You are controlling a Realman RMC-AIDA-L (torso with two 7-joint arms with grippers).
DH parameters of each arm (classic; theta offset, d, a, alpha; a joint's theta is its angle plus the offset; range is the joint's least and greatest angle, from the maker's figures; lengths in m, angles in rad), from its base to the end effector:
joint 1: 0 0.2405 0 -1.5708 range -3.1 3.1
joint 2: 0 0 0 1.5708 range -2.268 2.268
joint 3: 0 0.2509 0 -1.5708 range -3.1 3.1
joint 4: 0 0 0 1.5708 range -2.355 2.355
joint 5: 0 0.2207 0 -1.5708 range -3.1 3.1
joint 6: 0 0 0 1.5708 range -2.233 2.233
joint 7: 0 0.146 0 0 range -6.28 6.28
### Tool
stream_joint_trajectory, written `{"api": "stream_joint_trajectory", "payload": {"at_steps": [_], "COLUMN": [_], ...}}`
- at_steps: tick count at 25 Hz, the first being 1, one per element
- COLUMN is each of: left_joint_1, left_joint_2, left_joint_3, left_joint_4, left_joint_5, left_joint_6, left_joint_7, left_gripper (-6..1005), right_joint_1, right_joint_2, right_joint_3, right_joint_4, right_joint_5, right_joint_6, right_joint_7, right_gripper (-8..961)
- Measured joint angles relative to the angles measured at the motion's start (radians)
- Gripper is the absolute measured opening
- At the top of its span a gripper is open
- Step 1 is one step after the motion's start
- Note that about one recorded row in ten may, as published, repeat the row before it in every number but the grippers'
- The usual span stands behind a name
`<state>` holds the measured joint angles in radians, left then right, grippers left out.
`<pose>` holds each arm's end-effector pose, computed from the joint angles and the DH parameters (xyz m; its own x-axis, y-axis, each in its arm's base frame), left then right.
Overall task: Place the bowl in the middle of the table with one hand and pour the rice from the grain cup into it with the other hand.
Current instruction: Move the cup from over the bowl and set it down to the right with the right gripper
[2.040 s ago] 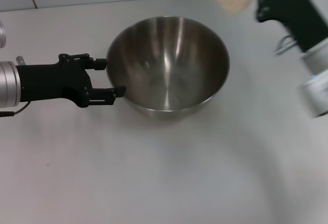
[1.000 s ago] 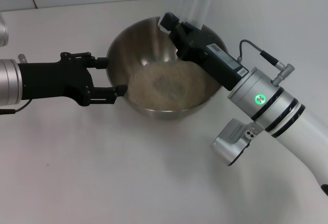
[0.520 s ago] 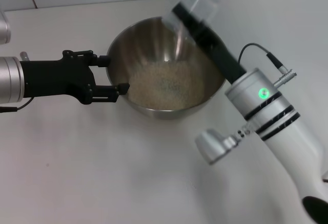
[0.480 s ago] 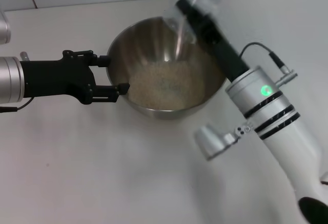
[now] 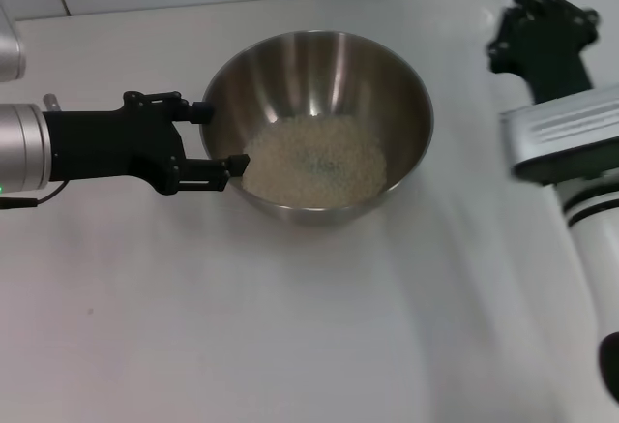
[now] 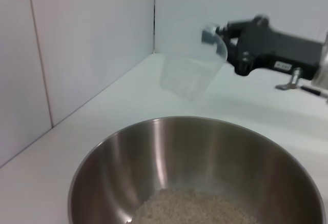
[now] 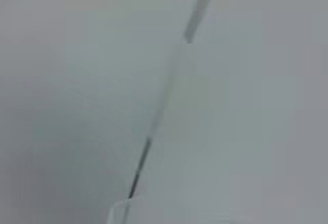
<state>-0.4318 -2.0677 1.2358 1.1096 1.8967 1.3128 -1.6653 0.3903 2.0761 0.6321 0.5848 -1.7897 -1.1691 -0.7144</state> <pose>-0.1979 0.3589 -0.0032 0.9368 0.2004 0.2868 0.2787 -0.9230 -0.2653 0.2678 0.3381 -0.0429 0.9086 0.1168 -0.4010 -0.4083 0.0466 -0.9116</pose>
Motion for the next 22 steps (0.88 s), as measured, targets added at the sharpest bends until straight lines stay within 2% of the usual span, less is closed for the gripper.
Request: {"api": "stream_joint_trajectory", "payload": {"at_steps": [6,9,16,22], "left_joint_1": [0.0,0.0,-0.003,-0.004], "left_joint_2": [0.0,0.0,-0.002,-0.002], "left_joint_3": [0.012,0.016,0.023,0.023], "left_joint_4": [-0.001,-0.002,-0.002,-0.002], "left_joint_5": [-0.002,-0.003,-0.003,-0.003], "left_joint_6": [-0.006,-0.007,-0.011,-0.011], "left_joint_7": [0.001,0.001,0.003,0.002], "left_gripper": [805,805,805,805], "right_joint_1": [0.131,0.171,0.239,0.226], "right_joint_2": [0.004,0.003,0.003,0.006], "right_joint_3": [-0.014,-0.039,-0.044,-0.044], "right_joint_4": [-0.387,-0.466,-0.486,-0.47], "right_joint_5": [-0.141,-0.22,-0.273,-0.274], "right_joint_6": [0.164,0.232,0.416,0.429], "right_joint_7": [0.692,0.87,0.901,0.897], "right_gripper": [29,30,33,35]}}
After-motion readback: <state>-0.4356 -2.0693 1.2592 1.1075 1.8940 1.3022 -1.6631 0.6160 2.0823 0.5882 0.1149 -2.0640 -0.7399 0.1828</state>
